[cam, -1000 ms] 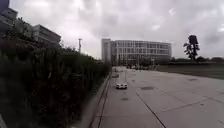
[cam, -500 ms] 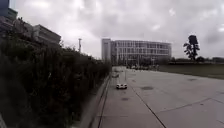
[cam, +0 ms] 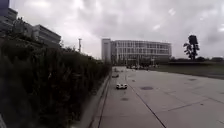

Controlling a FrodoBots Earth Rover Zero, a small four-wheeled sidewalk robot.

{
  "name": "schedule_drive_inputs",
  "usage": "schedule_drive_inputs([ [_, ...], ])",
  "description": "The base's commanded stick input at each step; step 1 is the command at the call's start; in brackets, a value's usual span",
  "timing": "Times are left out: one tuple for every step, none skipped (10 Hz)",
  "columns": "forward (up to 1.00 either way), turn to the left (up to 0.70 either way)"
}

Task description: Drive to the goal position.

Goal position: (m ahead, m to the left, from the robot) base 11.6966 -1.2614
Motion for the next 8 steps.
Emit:
schedule_drive_inputs([
  [0.00, 0.00],
  [0.00, 0.00],
  [0.00, 0.00],
  [0.00, 0.00],
  [0.00, 0.00],
  [0.00, 0.00],
  [-0.01, 0.00],
  [-0.03, 0.00],
])
